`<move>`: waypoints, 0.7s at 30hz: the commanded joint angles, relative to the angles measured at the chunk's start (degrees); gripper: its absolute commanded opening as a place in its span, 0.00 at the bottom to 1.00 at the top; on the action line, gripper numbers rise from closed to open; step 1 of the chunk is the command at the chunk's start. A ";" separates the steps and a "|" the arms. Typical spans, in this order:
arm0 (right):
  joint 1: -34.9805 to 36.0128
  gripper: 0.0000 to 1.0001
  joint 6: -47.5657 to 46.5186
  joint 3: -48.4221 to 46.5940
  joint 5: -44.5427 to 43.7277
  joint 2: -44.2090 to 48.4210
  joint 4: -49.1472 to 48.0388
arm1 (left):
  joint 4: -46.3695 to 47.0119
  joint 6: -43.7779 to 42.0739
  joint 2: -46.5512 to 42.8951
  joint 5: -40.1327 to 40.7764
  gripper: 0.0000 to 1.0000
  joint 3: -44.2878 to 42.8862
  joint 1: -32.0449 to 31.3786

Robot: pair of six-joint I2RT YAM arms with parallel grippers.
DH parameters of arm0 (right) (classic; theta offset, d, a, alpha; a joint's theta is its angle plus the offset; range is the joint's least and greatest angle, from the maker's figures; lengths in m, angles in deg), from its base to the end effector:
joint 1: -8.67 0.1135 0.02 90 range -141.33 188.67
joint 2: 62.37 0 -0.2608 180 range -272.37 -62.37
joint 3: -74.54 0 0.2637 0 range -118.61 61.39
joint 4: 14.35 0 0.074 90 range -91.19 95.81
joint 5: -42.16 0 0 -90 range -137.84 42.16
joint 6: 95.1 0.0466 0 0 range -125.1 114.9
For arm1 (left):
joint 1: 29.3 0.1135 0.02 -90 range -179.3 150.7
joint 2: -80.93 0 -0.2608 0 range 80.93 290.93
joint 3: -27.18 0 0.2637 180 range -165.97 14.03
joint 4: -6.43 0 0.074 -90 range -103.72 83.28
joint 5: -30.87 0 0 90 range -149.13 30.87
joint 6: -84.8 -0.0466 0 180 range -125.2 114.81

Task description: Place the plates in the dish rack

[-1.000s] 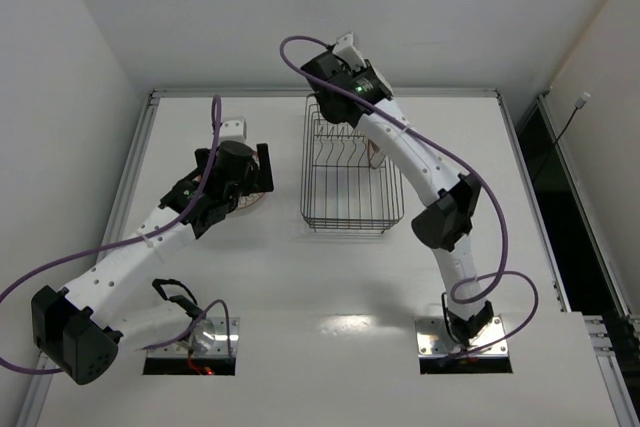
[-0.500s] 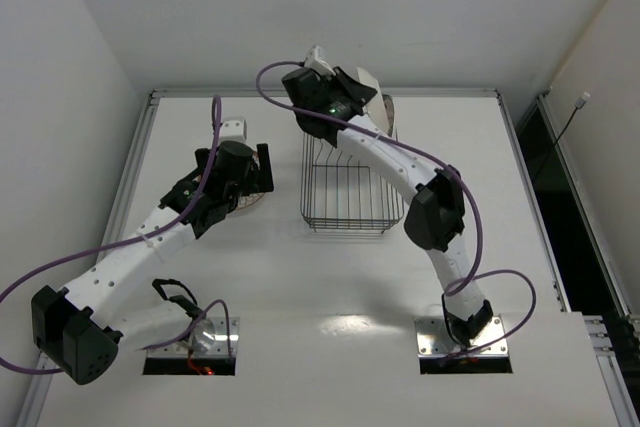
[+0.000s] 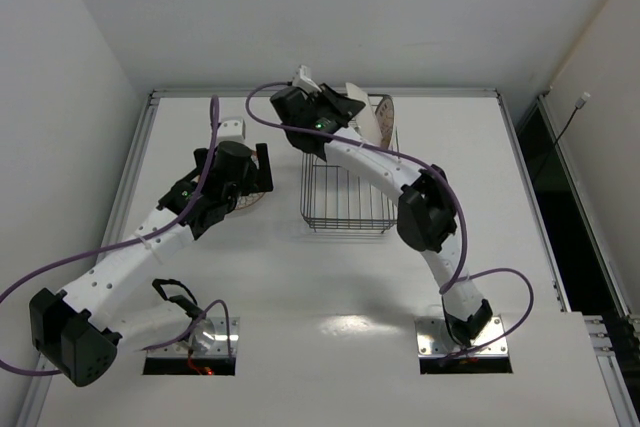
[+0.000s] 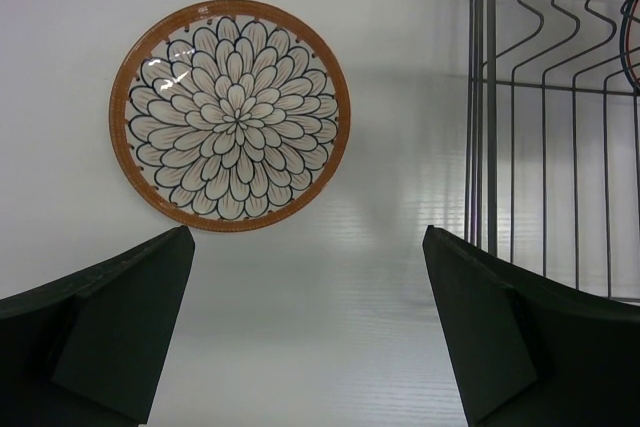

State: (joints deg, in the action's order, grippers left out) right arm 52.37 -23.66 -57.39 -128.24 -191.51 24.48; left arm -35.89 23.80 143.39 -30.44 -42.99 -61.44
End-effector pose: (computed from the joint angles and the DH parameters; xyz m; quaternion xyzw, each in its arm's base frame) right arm 0.4034 0.3220 0.2805 -0.1012 0.7340 -0.4860 0.4634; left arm 0.2281 -0.1169 0.3149 -0.0916 0.8607 -0.0401 0.4993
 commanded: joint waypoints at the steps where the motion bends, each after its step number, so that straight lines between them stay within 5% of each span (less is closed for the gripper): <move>1: 0.33 0.00 -1.65 -0.41 -13.29 1.61 -4.67 | 0.69 0.10 -1.46 -0.03 1.00 -0.99 0.15; 10: 0.33 0.00 2.12 4.26 -12.15 2.32 -3.03 | 0.69 0.10 -1.46 -0.03 1.00 -0.99 0.15; 11: 0.33 0.00 4.57 1.65 -9.54 1.79 1.53 | 0.69 0.10 -1.46 -0.03 1.00 -0.99 0.15; 12: 0.33 0.00 18.51 -2.81 -5.77 1.09 11.41 | 0.69 0.10 -1.46 -0.03 1.00 -0.99 0.15; 14: -2.99 0.00 39.13 -24.87 14.08 -6.62 46.54 | 0.69 0.10 -1.46 -0.03 1.00 -0.99 0.15; 15: -5.88 0.00 46.53 -26.05 16.48 -8.13 50.49 | 0.69 0.10 -1.46 -0.03 1.00 -0.99 0.15; 18: -5.30 0.00 46.00 -8.26 15.19 -2.01 41.16 | 1.22 0.10 -0.94 -0.03 1.00 -0.99 0.15; 21: -4.77 0.00 47.74 -1.02 19.55 1.69 37.18 | 1.22 0.10 -0.41 -0.03 1.00 -0.99 0.15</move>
State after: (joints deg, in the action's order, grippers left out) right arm 47.54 16.27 -63.45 -114.47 -193.17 54.92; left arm -35.85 23.78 143.39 -30.51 -42.99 -61.44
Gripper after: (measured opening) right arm 0.064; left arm 1.000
